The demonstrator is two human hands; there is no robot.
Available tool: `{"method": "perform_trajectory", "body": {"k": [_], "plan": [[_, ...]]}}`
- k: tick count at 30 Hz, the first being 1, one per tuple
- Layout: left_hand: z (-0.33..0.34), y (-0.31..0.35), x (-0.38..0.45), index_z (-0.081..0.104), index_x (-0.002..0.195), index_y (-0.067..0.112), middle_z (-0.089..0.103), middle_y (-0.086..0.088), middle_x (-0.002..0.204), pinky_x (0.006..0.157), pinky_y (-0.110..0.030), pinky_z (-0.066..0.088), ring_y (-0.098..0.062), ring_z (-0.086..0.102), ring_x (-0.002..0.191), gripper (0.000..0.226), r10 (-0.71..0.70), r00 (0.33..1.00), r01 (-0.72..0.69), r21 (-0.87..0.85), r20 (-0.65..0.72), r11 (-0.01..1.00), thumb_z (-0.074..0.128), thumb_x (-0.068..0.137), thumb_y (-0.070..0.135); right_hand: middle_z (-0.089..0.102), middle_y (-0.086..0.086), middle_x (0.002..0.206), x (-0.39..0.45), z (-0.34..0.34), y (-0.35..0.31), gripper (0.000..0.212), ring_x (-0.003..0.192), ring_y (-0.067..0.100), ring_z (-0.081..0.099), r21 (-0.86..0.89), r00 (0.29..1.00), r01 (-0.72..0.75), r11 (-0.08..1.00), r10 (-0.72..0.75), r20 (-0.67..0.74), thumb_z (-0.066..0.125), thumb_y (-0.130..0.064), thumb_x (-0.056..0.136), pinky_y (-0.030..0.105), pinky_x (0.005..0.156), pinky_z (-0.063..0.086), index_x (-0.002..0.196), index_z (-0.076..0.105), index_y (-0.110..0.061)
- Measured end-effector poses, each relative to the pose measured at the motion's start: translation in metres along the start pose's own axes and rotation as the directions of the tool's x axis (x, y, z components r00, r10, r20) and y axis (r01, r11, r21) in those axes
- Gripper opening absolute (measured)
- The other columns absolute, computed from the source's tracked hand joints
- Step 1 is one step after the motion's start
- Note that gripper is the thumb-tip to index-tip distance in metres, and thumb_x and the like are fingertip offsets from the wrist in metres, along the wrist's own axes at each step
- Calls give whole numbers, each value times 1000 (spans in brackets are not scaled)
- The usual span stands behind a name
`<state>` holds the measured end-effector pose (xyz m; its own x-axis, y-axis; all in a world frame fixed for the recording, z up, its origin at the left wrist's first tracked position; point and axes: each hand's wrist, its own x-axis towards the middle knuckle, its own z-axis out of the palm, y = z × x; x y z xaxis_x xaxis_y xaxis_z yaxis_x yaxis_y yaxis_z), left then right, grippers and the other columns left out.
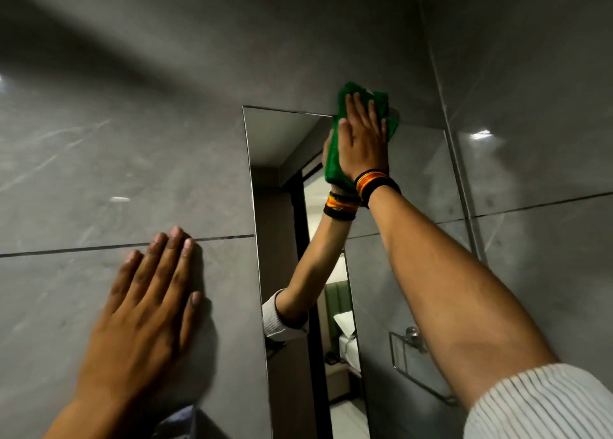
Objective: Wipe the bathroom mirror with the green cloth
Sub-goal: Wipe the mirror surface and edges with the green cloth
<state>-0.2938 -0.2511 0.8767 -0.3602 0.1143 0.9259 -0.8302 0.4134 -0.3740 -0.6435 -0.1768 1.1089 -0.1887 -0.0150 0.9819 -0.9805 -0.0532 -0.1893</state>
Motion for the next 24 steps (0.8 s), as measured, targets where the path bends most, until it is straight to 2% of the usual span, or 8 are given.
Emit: {"method": "perform_trajectory", "body": {"k": [5, 10, 16, 18, 21, 24], "plan": [[2, -2, -2, 33, 163, -1, 21, -17, 176, 132, -53, 15, -30, 17, 164, 69, -10, 1000, 10, -10, 1, 1000, 32, 105, 36, 16, 0, 169, 33, -11, 61, 56, 156, 28, 10, -59, 969, -245, 968, 242, -48, 22, -36, 106, 53, 125, 6, 160, 19, -21], [5, -2, -1, 34, 163, -1, 23, -17, 175, 129, -56, 20, -31, 19, 163, 68, 2, 1000, -2, -18, -28, 1000, 21, 110, 41, 5, 1, 170, 48, -26, 118, 56, 156, 30, 0, -67, 859, -512, 856, 510, -42, 17, -38, 108, 54, 124, -2, 161, 8, -22], [7, -1, -5, 30, 165, 1, 20, -16, 176, 131, -56, 17, -30, 15, 165, 69, -13, 1000, 10, -75, -28, 997, 30, 106, 37, 1, -1, 170, 26, -31, 112, 56, 156, 27, -1, -41, 774, -632, 774, 629, -69, 15, -39, 107, 54, 123, -1, 161, 6, -25], [14, -2, -7, 25, 167, 5, 17, -15, 177, 131, -60, 16, -32, 13, 165, 71, -33, 999, 33, -112, 6, 993, 32, 104, 37, 1, -1, 170, 6, -32, 113, 56, 156, 27, 0, -42, 736, -677, 735, 673, -81, 16, -38, 107, 55, 123, 0, 161, 6, -26], [27, -4, -11, 15, 170, 10, 7, -11, 179, 129, -66, 16, -33, 8, 165, 73, -78, 994, 90, -189, 71, 978, 28, 105, 42, 1, -1, 170, -30, -35, 116, 56, 156, 26, 0, -31, 704, -709, 704, 706, -74, 16, -36, 107, 52, 123, -1, 161, 5, -25], [21, -9, -10, 14, 170, 8, 4, -12, 179, 130, -64, 14, -33, 3, 166, 69, -26, 998, 38, -200, 65, 979, 22, 110, 41, 2, -2, 170, -71, -37, 118, 56, 156, 24, 0, -14, 671, -740, 672, 737, -77, 18, -37, 107, 54, 123, 1, 161, 7, -27]]}}
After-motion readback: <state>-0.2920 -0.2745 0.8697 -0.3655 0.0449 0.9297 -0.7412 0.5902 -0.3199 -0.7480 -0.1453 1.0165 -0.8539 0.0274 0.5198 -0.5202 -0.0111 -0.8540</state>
